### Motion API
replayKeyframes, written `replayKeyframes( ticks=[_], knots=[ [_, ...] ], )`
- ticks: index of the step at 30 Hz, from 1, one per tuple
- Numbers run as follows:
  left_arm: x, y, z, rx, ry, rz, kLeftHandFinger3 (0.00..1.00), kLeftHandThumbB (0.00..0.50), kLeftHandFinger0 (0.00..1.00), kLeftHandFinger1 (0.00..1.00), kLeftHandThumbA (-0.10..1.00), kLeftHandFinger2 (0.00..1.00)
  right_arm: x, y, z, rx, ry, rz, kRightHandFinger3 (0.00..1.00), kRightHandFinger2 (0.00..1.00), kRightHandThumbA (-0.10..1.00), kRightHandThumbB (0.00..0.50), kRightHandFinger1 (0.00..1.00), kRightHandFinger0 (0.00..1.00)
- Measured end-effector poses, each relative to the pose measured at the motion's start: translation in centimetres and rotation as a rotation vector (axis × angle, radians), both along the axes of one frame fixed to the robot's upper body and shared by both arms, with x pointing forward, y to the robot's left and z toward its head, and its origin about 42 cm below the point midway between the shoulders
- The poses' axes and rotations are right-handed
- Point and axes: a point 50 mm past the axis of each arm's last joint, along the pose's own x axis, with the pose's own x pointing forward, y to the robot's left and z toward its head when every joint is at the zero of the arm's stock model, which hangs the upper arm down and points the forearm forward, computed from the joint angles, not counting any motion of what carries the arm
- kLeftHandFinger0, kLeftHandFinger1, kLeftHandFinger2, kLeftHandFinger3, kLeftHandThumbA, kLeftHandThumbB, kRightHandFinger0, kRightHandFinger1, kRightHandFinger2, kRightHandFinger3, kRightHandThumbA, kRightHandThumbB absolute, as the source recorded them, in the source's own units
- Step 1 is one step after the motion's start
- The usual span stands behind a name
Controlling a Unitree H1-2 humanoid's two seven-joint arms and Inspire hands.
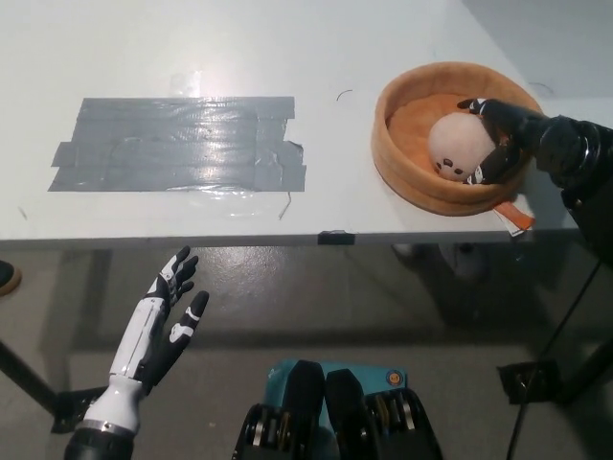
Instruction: An emotional support dumpling is kept in a soft plate infront in the middle of the desk infront of the robot. The robot extends its right arm to pick up the dumpling and hands it to a person
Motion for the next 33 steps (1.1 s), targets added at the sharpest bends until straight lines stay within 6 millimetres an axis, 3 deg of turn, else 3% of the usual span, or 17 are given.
replayKeyframes(
  ticks=[12, 18, 21, 23, 25, 26, 27, 28, 29, 30, 31, 33],
  knots=[
    [0.3, -0.1, 0.3, 0.000, -0.008, -0.003, 1.00, 0.275, 1.00, 1.00, 0.81, 1.00, -0.1, 0.4, 0.0, 0.041, -0.007, 0.010, 1.00, 1.00, 0.99, 0.420, 1.00, 1.00],
    [0.4, -0.1, 0.4, 0.000, -0.011, -0.004, 1.00, 0.274, 1.00, 1.00, 0.81, 1.00, -0.1, 0.3, 0.2, 0.064, -0.014, 0.008, 1.00, 1.00, 0.93, 0.426, 1.00, 1.00],
    [0.5, -0.1, 0.4, 0.001, -0.013, -0.005, 1.00, 0.269, 1.00, 1.00, 0.81, 1.00, -0.1, 0.2, 0.4, 0.089, -0.015, 0.003, 1.00, 1.00, 0.86, 0.377, 1.00, 1.00],
    [0.5, -0.1, 0.5, 0.001, -0.014, -0.005, 1.00, 0.269, 1.00, 1.00, 0.81, 1.00, 0.0, 0.2, 0.4, 0.100, -0.014, 0.002, 1.00, 1.00, 0.85, 0.371, 1.00, 1.00],
    [0.5, -0.1, 0.5, 0.002, -0.015, -0.005, 1.00, 0.273, 1.00, 1.00, 0.81, 1.00, 0.0, 0.2, 0.1, 0.104, -0.005, -0.001, 1.00, 1.00, 0.77, 0.374, 1.00, 1.00],
    [0.5, -0.1, 0.5, 0.002, -0.015, -0.005, 1.00, 0.273, 1.00, 1.00, 0.82, 1.00, 0.0, 0.1, -0.2, 0.104, 0.003, -0.005, 1.00, 1.00, 0.59, 0.363, 1.00, 1.00],
    [0.5, -0.1, 0.5, 0.002, -0.015, -0.005, 1.00, 0.274, 1.00, 1.00, 0.82, 1.00, 0.0, -0.1, -0.5, 0.102, 0.013, -0.011, 0.79, 0.81, 0.44, 0.354, 0.79, 0.70],
    [0.5, -0.1, 0.5, 0.002, -0.016, -0.005, 1.00, 0.274, 1.00, 1.00, 0.81, 1.00, 0.1, -0.2, -0.9, 0.101, 0.023, -0.015, 0.57, 0.59, 0.19, 0.314, 0.55, 0.40],
    [0.6, -0.1, 0.5, 0.002, -0.016, -0.005, 1.00, 0.274, 1.00, 1.00, 0.82, 1.00, 0.1, -0.3, -1.1, 0.101, 0.026, -0.016, 0.44, 0.49, -0.04, 0.294, 0.41, 0.19],
    [0.6, -0.1, 0.5, 0.002, -0.016, -0.005, 1.00, 0.274, 1.00, 1.00, 0.82, 1.00, 0.1, -0.4, -1.2, 0.101, 0.026, -0.017, 0.45, 0.54, -0.09, 0.288, 0.41, 0.14],
    [0.6, -0.2, 0.6, 0.002, -0.017, -0.005, 1.00, 0.276, 1.00, 1.00, 0.82, 1.00, 0.2, -0.5, -1.4, 0.103, 0.025, -0.018, 0.56, 0.80, -0.10, 0.274, 0.63, 0.27],
    [0.7, -0.2, 0.6, 0.002, -0.019, -0.006, 1.00, 0.278, 1.00, 1.00, 0.82, 1.00, 0.3, -0.7, -1.7, 0.114, 0.018, -0.020, 0.65, 0.80, -0.10, 0.268, 0.69, 0.47]
  ],
)
